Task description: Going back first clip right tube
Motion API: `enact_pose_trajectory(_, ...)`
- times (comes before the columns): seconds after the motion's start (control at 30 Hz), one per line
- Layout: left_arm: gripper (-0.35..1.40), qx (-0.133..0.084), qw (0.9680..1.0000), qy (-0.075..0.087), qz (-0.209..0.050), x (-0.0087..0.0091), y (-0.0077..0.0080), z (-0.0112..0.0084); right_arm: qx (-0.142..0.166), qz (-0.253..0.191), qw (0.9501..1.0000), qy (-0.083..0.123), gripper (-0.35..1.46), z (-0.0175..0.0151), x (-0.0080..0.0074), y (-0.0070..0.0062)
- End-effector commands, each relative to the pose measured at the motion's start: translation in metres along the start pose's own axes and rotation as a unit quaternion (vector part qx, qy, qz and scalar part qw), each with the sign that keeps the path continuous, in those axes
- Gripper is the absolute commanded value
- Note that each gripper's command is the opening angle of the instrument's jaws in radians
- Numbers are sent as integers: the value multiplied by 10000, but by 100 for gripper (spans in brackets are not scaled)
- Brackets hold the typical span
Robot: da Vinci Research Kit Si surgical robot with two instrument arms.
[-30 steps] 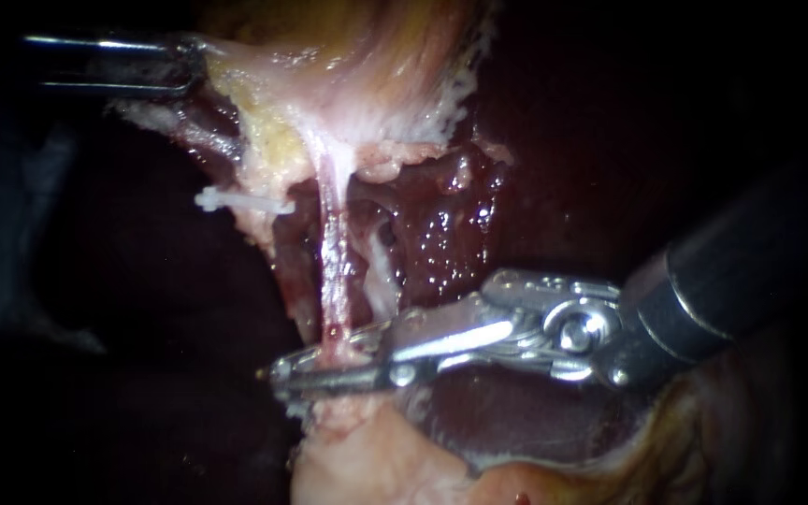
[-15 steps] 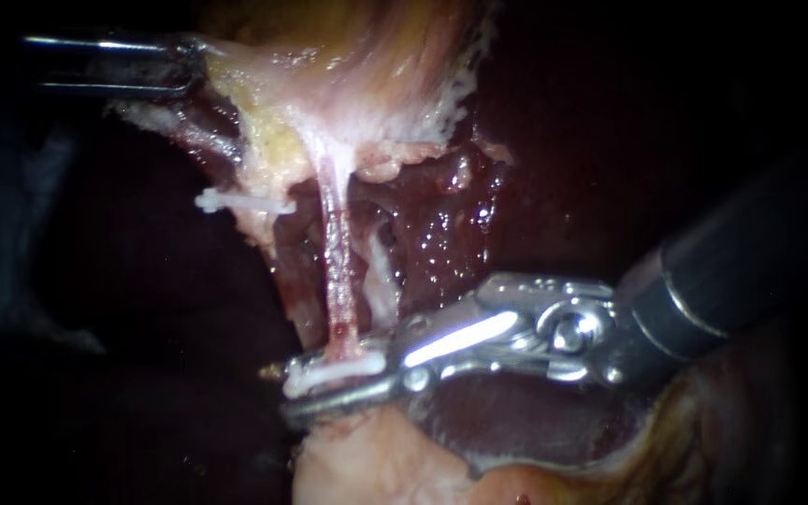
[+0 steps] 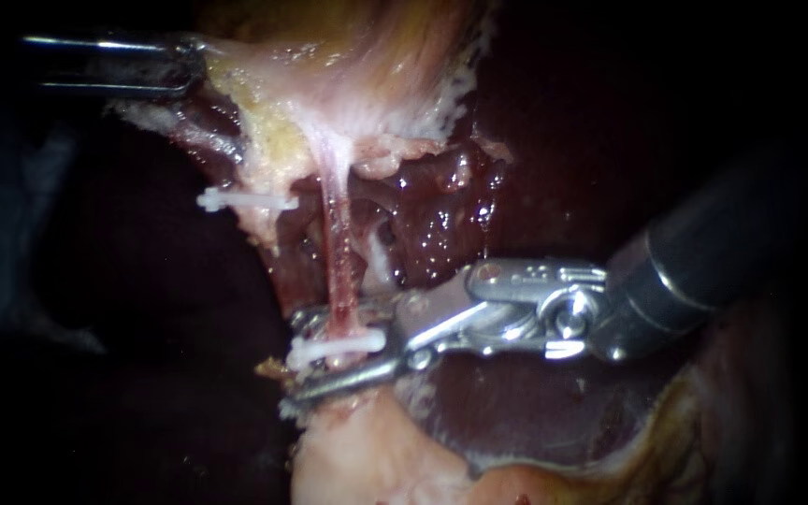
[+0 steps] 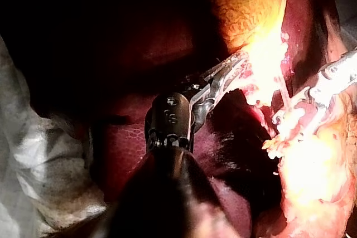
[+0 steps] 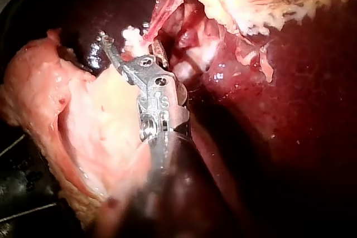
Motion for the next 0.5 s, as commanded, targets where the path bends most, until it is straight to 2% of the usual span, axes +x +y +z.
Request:
enact_pose_trajectory(0.03, -35, 12, 10000, -6, -23, -1, -1, 1, -38, -100, 9999, -41, 50, -4, 0, 1)
enact_pose_trajectory(0.2, -35, 11, 10000, -6, -21, -2, -1, 2, -274, -623, 9972, -297, 50, -30, -3, 0)
enact_pose_trajectory(0.5, -35, 16, 10000, -20, -16, -3, -1, 2, -493, -1101, 9922, -329, 50, -90, -2, -18)
